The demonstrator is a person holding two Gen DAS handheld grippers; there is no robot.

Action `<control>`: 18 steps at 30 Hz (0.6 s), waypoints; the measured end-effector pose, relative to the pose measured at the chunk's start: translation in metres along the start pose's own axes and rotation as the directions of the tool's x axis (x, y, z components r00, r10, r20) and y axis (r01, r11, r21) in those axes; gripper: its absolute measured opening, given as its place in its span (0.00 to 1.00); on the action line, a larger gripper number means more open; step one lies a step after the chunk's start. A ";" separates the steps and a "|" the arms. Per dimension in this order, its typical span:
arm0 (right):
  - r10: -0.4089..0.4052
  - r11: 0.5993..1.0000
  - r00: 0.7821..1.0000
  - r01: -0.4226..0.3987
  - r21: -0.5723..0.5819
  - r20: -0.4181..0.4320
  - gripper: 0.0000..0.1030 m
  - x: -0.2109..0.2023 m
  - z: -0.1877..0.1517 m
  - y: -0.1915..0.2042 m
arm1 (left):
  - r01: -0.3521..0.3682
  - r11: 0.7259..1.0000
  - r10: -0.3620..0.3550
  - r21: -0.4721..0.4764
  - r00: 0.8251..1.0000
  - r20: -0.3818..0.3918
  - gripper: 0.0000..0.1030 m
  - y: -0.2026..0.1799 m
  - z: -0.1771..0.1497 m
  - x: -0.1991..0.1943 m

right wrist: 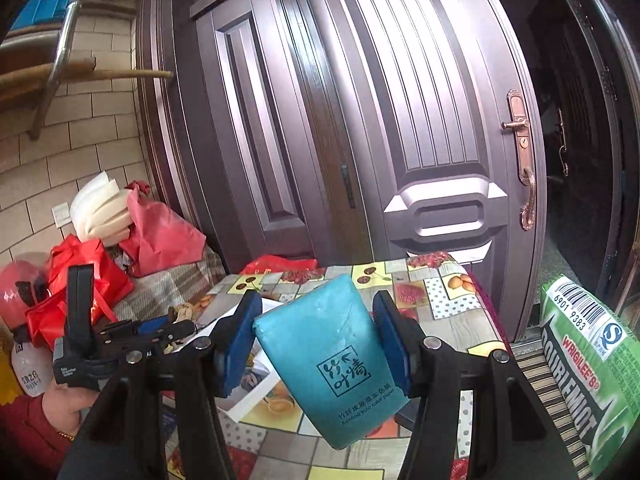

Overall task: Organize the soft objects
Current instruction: 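Lift the rope knot over the box with the left tool while the right tool carries the teal pouch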

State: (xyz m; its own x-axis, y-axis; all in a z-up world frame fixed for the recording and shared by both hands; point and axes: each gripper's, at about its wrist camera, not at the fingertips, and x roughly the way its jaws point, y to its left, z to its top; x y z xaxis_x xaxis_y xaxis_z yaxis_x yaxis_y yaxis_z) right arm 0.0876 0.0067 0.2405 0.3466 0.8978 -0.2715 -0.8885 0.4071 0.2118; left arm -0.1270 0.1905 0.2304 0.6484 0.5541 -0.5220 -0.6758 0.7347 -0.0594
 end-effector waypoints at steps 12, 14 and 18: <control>0.082 0.996 0.993 -0.078 -0.048 0.090 0.56 0.022 0.032 0.067 | -0.059 0.997 0.064 -0.057 0.994 0.086 0.38 0.070 0.013 -0.052; 0.097 0.994 0.989 -0.090 -0.061 0.109 0.56 0.026 0.043 0.076 | -0.060 0.997 0.065 -0.057 0.993 0.102 0.38 0.076 0.023 -0.054; 0.120 0.990 0.980 -0.107 -0.087 0.159 0.56 0.031 0.062 0.091 | -0.049 0.997 0.057 -0.052 0.986 0.156 0.38 0.085 0.045 -0.064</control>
State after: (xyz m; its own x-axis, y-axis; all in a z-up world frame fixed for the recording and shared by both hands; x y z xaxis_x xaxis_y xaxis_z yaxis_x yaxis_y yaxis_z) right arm 0.0358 0.0819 0.3100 0.2814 0.9553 -0.0911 -0.9433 0.2928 0.1567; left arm -0.2101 0.2347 0.2975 0.6558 0.6493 -0.3852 -0.7241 0.6853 -0.0776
